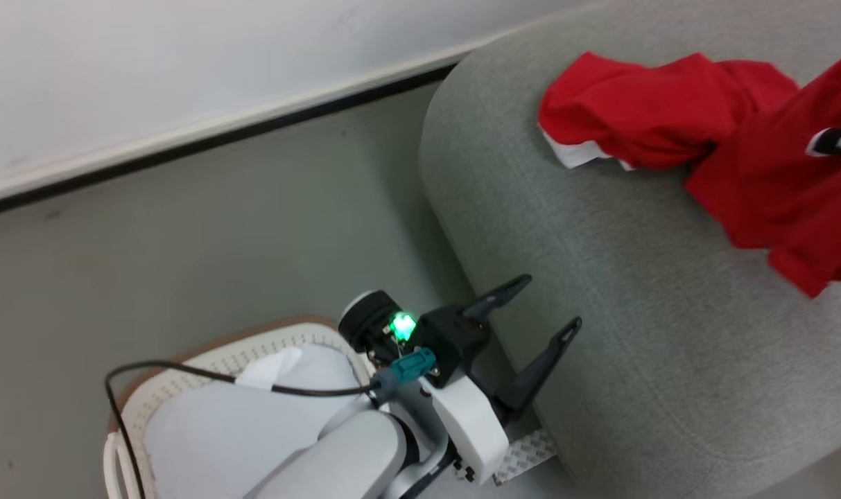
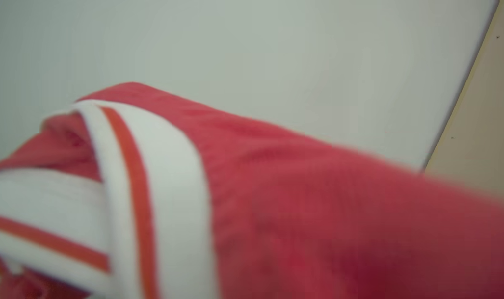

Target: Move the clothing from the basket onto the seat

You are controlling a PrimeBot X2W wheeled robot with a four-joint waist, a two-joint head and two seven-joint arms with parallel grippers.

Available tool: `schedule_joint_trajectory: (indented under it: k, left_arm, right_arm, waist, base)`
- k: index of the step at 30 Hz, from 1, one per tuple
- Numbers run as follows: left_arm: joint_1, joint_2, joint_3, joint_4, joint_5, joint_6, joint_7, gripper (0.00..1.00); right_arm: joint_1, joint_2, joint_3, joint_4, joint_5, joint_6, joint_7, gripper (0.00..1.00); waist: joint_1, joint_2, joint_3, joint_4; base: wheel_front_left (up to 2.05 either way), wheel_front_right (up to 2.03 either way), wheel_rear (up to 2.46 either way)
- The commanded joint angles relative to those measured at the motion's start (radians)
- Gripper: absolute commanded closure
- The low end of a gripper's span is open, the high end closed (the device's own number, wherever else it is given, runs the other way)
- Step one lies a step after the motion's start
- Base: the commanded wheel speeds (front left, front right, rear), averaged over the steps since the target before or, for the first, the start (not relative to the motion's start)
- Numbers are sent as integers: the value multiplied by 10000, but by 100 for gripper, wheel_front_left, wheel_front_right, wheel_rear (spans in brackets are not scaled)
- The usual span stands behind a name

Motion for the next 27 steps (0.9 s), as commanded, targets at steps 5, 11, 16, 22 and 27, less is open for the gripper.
schedule_joint_trajectory:
  k: [5,11,16,22,27]
  left_arm:
    - [-321,282,94,-130,163,101,194,0]
    - [-562,439,41,-251,330,140,390,0]
    - [-768,339,-26,-311,502,256,400,0]
    - [-809,272,-50,-251,467,324,273,0]
    - [-719,304,-47,-208,390,401,175,0]
  right_arm:
    - [-1070,-935,3,997,575,-23,10,100]
    - [-2205,-1494,400,2784,1046,-23,263,100]
    - [-2819,-1643,1254,4458,903,-23,926,100]
    - [-3258,-1557,2157,6150,1265,-23,2456,85]
    - [-3283,-1664,2869,6500,1677,-23,3139,73]
  waist:
    - [-1,-1,1225,793]
    - [-1,-1,1947,1401]
    - [-1,-1,2294,1907]
    - [-1,-1,2381,2291]
    - [-1,-1,2314,2326]
  base:
    - [0,0,0]
    - [0,0,0]
    - [0,0,0]
    - [0,0,0]
    - [0,0,0]
